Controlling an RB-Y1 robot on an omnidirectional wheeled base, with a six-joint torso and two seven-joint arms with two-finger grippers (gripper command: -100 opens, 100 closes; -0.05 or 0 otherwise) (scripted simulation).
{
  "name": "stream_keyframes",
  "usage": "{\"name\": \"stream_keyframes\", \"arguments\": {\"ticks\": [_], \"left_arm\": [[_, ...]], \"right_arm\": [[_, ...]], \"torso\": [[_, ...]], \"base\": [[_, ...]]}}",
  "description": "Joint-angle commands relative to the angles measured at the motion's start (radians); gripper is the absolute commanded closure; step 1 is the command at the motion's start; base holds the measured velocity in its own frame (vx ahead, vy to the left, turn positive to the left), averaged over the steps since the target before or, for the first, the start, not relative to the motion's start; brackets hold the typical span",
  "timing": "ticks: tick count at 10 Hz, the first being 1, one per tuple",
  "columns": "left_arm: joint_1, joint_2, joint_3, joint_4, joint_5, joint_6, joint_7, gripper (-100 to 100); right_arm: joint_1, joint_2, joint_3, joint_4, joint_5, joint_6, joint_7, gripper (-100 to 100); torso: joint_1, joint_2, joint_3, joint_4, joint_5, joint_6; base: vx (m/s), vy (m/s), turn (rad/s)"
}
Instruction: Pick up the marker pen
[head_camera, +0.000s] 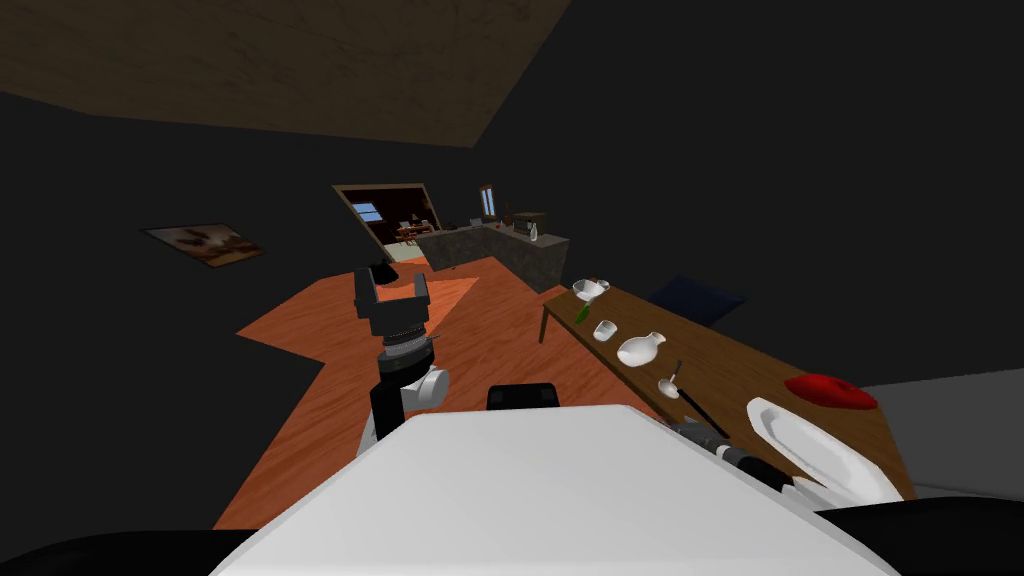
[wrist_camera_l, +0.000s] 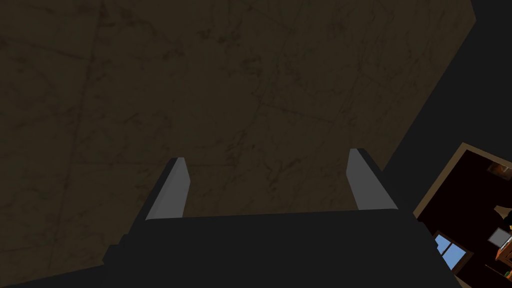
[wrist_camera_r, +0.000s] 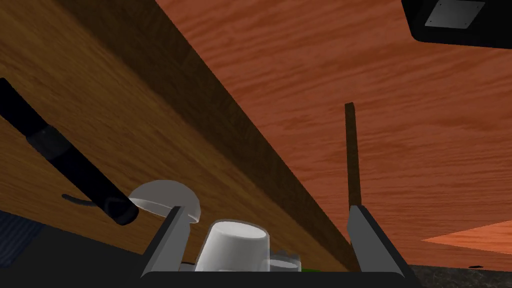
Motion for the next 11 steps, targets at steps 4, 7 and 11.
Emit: {"name": "stream_keyframes", "arguments": {"ticks": [4, 7, 11], "left_arm": [[0.0, 0.0, 0.0, 0.0, 0.0, 0.0, 0.0, 0], [0.0, 0.0, 0.0, 0.0, 0.0, 0.0, 0.0, 0], [0.0, 0.0, 0.0, 0.0, 0.0, 0.0, 0.0, 0]], "right_arm": [[0.003, -0.071, 0.035, 0.122, 0.078, 0.066, 0.067, -100], [-0.003, -0.081, 0.053, 0.164, 0.102, 0.08, 0.086, -100], [-0.011, -0.073, 0.083, 0.208, 0.13, 0.094, 0.106, -100]], "torso": [[0.0, 0.001, 0.001, 0.0, 0.0, 0.0], [-0.003, -0.001, -0.001, 0.0, -0.001, 0.0], [-0.002, 0.002, 0.001, 0.0, -0.001, 0.001]], "base": [[0.073, -0.036, 0.078], [0.09, -0.064, 0.054], [0.046, -0.064, 0.031]]}}
